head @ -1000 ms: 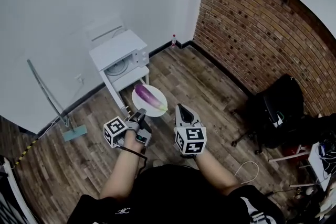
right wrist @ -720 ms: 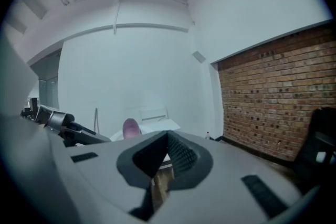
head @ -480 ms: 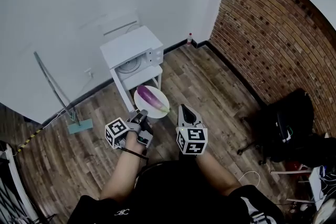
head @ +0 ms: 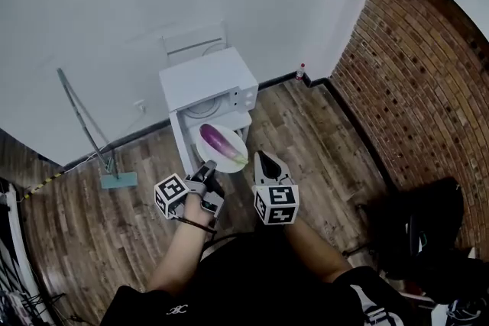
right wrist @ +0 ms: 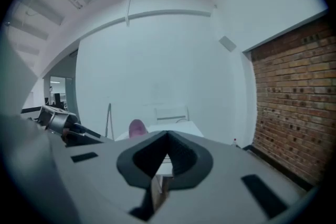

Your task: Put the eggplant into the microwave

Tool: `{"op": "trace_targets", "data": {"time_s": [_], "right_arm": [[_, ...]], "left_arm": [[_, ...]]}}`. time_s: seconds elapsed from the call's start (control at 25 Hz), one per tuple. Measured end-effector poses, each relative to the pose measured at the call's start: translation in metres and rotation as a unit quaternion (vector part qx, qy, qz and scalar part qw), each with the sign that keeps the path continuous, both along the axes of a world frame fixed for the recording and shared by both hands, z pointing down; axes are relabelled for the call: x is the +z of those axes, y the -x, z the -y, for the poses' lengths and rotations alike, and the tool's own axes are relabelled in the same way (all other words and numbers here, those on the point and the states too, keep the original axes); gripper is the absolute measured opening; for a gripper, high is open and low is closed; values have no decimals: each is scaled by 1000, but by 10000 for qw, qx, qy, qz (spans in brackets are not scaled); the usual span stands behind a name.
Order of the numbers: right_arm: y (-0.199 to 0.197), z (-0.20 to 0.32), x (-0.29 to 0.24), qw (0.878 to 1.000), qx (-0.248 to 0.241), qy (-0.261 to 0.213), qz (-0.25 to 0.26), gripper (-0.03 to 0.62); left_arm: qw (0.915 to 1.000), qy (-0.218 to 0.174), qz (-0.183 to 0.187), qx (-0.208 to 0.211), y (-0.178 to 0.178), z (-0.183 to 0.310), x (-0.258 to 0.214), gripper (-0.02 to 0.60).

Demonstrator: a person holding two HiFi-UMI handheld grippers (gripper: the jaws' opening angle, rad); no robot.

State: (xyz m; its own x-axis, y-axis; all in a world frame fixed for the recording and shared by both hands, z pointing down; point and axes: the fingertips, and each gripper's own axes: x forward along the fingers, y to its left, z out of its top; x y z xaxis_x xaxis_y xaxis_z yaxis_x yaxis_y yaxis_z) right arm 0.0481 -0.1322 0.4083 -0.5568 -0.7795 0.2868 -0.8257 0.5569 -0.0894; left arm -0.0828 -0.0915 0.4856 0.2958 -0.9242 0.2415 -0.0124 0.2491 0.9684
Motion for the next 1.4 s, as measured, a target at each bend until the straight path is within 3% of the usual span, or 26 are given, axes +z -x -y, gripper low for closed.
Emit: {"op": "trace_targets", "data": {"time_s": [0.24,0.48,0.8,1.2,1.4], "right_arm": [[16,85,12,9966,-804,40,-191,9],[31,165,32,9869,-1588,62,-292,9],[77,214,110,9652,-2527,353,-575,9],[102,245,225,9604,-2675,593,-501,9],[89,249,269,9605,-2622,804,-469,9]], "left_arm": [[9975,-10,-38,-701,5,67,22,15],[9880,-2,-93,-1541,14,123,57,15],[9763,289,-65,-2142,37,154,133,15],[9644,462,-431,-2567,68,190,252,15],[9685,467,-344,-2420,87,222,299,15]]}}
